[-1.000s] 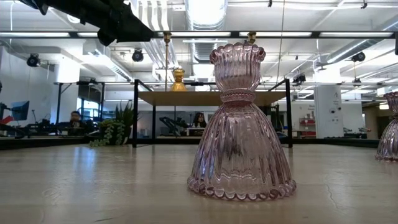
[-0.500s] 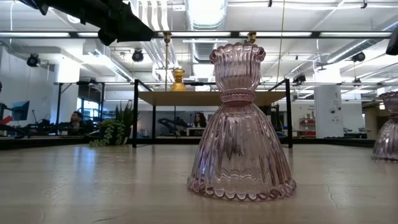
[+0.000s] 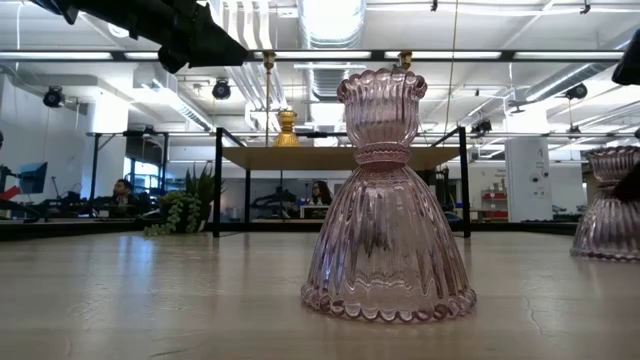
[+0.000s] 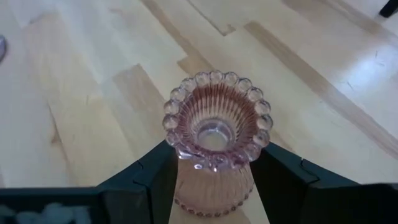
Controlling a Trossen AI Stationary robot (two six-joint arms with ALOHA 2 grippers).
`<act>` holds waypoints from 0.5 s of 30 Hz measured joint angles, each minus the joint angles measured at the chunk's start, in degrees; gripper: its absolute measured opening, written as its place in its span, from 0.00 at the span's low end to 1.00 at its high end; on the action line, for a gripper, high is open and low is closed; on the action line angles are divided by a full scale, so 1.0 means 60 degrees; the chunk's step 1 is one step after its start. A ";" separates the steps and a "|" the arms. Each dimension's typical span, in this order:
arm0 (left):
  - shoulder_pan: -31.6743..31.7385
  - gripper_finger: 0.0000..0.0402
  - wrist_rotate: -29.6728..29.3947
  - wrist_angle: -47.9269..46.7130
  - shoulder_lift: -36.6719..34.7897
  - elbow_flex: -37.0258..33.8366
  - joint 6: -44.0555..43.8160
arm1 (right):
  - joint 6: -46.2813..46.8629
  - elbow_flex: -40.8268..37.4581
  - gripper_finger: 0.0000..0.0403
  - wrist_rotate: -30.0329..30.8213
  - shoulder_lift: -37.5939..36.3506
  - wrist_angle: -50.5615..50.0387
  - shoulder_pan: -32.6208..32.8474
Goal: Pick & Place candle stick holders
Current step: Put the top right pink glass candle holder on the shelf
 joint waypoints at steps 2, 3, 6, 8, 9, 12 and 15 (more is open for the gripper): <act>0.0000 0.34 0.0002 0.0001 0.0000 0.0000 0.0012 | 0.0235 0.0000 0.45 0.0182 0.0122 0.0037 -0.0005; 0.0000 0.34 0.0002 -0.0002 0.0000 0.0000 0.0026 | 0.0399 0.0000 0.45 0.0285 0.0189 0.0054 -0.0005; 0.0007 0.34 0.0065 -0.0002 0.0000 0.0000 0.0040 | 0.0820 0.0000 0.46 0.0628 0.0330 0.0057 -0.0009; 0.0004 0.34 0.0071 -0.0002 0.0000 0.0000 0.0040 | 0.1027 -0.0004 0.48 0.0831 0.0414 0.0056 -0.0012; 0.0004 0.34 0.0073 0.0001 0.0000 0.0000 0.0040 | 0.1114 -0.0007 0.49 0.0924 0.0447 0.0060 -0.0016; 0.0004 0.34 0.0075 0.0001 0.0000 0.0000 0.0040 | 0.1244 -0.0011 0.52 0.0979 0.0588 0.0066 -0.0098; 0.0004 0.34 0.0078 0.0002 0.0000 0.0000 0.0040 | 0.1241 -0.0011 0.54 0.1014 0.0791 0.0111 -0.0165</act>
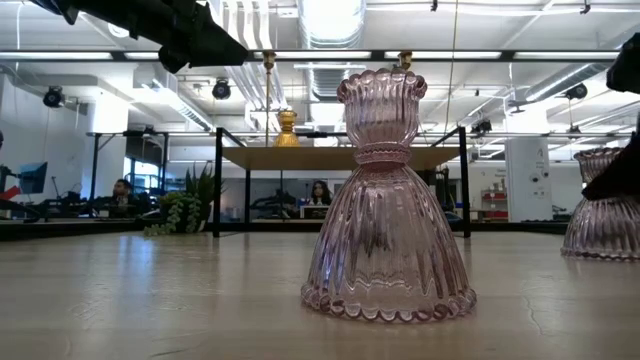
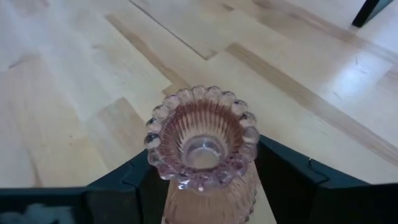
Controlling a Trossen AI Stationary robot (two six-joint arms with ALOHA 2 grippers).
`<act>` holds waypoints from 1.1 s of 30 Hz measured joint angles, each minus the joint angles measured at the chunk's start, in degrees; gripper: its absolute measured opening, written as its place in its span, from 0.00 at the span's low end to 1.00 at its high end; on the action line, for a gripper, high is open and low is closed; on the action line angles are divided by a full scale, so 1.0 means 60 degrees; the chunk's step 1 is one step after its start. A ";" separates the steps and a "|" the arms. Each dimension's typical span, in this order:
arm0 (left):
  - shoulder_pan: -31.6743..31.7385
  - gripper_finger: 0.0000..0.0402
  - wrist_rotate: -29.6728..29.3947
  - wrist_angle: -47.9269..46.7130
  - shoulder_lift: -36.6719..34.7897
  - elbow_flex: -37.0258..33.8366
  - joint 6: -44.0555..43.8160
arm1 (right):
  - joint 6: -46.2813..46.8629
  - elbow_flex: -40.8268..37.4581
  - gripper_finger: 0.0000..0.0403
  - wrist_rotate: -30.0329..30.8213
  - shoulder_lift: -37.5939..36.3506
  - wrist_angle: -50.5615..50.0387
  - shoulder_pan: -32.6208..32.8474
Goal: Pick & Place candle stick holders
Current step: Put the top right pink glass candle holder on the shelf
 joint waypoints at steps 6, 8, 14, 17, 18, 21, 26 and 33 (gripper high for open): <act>0.0000 0.34 0.0073 0.0003 0.0000 0.0000 -0.0018 | -0.0004 0.0000 0.52 0.0197 0.0275 0.0108 -0.0122; 0.0000 0.34 0.0089 0.0003 0.0000 0.0000 -0.0025 | -0.0011 0.0000 0.48 0.0205 0.0282 0.0123 -0.0161; 0.0000 0.34 0.0095 0.0003 0.0000 0.0000 -0.0044 | -0.0049 0.0036 0.30 0.0336 0.0096 0.0110 -0.0179; 0.0000 0.34 0.0098 0.0003 0.0000 0.0000 -0.0044 | -0.0055 0.0036 0.30 0.0211 -0.0190 0.0119 -0.0179; -0.0006 0.34 0.0099 0.0002 0.0000 0.0000 -0.0047 | -0.0062 0.0036 0.30 0.0208 -0.0357 0.0113 -0.0179; -0.0007 0.34 0.0099 0.0001 0.0000 0.0000 -0.0044 | -0.0188 0.0036 0.30 0.0215 -0.0858 0.0094 -0.0258; -0.0007 0.34 0.0102 0.0002 0.0000 0.0000 -0.0011 | -0.1227 0.0037 0.30 0.0234 -0.2080 0.0119 -0.0896; -0.0007 0.34 0.0197 0.0003 0.0000 0.0000 -0.0010 | -0.5486 0.0936 0.30 0.0234 -0.3579 0.0325 -0.2894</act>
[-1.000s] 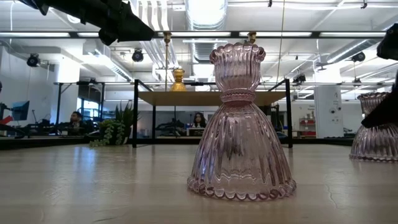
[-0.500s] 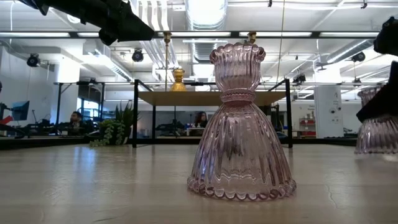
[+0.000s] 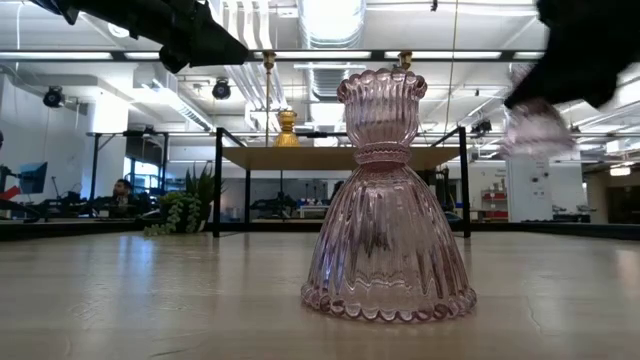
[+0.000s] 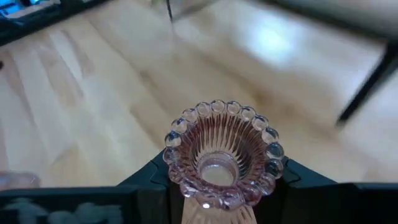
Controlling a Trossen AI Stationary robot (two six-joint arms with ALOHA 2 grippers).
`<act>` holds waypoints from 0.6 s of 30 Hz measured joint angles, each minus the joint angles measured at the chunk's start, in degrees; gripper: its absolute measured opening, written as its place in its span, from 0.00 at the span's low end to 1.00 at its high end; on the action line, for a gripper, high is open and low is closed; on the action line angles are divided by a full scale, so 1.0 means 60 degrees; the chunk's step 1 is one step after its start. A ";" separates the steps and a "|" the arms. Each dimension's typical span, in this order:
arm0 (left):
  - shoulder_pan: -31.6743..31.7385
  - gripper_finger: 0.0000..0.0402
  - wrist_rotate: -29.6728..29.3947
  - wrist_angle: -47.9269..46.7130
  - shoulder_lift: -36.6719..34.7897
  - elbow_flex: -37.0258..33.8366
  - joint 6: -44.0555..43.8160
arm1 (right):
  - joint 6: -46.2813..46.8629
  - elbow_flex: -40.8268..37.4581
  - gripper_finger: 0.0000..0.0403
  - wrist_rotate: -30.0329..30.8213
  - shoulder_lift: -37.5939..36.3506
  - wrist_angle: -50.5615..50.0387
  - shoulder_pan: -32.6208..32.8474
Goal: Pick & Place candle stick holders
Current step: Put the top right pink glass candle holder on the shelf
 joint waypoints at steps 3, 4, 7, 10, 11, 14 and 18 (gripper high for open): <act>0.0003 0.34 -0.0004 0.0000 0.0000 0.0000 -0.0001 | -0.2011 0.0694 0.30 -0.0009 -0.0226 0.0325 -0.1238; 0.0003 0.34 -0.0004 0.0000 0.0000 0.0000 -0.0007 | -0.2470 0.0937 0.30 -0.0044 -0.0263 0.0436 -0.1694; 0.0003 0.34 -0.0006 0.0002 0.0000 0.0000 -0.0048 | -0.3759 0.1545 0.30 -0.0442 -0.0216 0.0932 -0.3113; 0.0011 0.34 -0.0009 0.0002 0.0000 0.0000 -0.0049 | -0.5329 0.2003 0.30 -0.1210 0.0114 0.2126 -0.4320; 0.0011 0.34 -0.0011 0.0004 0.0000 0.0000 -0.0052 | -0.5852 0.2141 0.30 -0.1563 0.0280 0.2616 -0.4648; 0.0007 0.34 -0.0015 0.0004 0.0000 0.0000 -0.0052 | -0.6956 0.2624 0.30 -0.2464 0.0930 0.3727 -0.5451; 0.0007 0.34 -0.0034 0.0001 -0.0004 0.0000 0.0079 | -0.7758 0.3653 0.30 -0.2681 0.2042 0.4049 -0.6097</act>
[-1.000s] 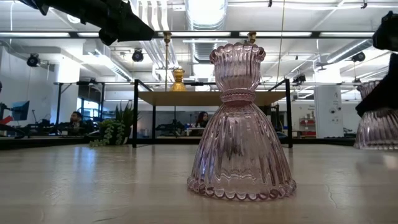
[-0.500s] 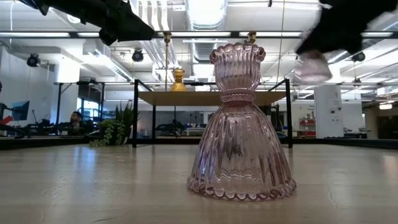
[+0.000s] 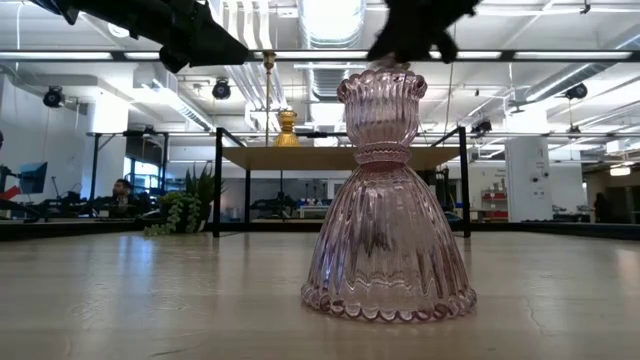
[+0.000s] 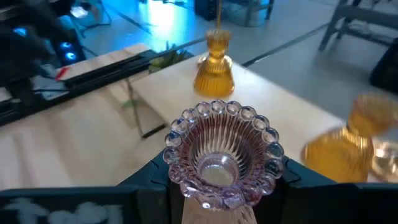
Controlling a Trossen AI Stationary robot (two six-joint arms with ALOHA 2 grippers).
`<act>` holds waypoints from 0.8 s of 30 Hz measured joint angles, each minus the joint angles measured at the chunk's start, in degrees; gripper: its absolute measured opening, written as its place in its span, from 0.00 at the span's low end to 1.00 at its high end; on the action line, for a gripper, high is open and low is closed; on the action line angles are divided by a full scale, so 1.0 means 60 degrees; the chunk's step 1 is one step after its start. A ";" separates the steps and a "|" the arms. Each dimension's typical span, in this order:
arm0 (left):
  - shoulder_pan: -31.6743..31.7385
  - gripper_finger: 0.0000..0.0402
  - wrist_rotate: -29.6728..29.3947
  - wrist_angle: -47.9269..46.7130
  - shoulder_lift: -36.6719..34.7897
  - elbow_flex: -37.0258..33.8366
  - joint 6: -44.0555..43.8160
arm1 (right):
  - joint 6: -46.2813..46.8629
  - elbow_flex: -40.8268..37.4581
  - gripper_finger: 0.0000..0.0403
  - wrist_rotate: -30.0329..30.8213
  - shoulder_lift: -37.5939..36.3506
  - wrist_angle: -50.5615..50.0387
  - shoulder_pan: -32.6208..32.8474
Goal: Pick & Place candle stick holders
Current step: Put the top right pink glass candle holder on the shelf
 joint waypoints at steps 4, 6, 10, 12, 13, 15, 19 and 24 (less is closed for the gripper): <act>0.0000 0.34 0.0001 -0.0001 0.0000 0.0000 0.0099 | -0.0512 0.1104 0.30 0.0000 0.1242 -0.0013 -0.0465; 0.0000 0.34 0.0001 -0.0005 0.0000 0.0000 0.0099 | -0.0471 0.1601 0.30 0.0000 0.1791 -0.0032 -0.0717; 0.0000 0.34 0.0001 -0.0007 -0.0001 0.0000 0.0099 | 0.0018 0.2287 0.30 0.0114 0.2592 -0.0019 -0.1198; 0.0000 0.34 0.0001 -0.0037 -0.0004 0.0000 0.0099 | 0.0213 0.2487 0.30 0.0142 0.2924 -0.0023 -0.1380; 0.0000 0.34 0.0001 -0.0082 -0.0004 0.0000 0.0099 | 0.0327 0.2566 0.30 0.0171 0.3069 -0.0020 -0.1465; 0.0000 0.34 0.0001 -0.0111 -0.0004 0.0000 0.0099 | 0.0533 0.2711 0.30 0.0260 0.3331 -0.0042 -0.1604; -0.0007 0.34 0.0001 -0.0178 -0.0004 0.0000 0.0103 | 0.0653 0.3129 0.30 0.0329 0.3679 0.0012 -0.1806; -0.0007 0.34 0.0005 -0.0357 -0.0004 0.0000 0.0106 | 0.0495 0.3643 0.30 0.0359 0.3899 0.0045 -0.2004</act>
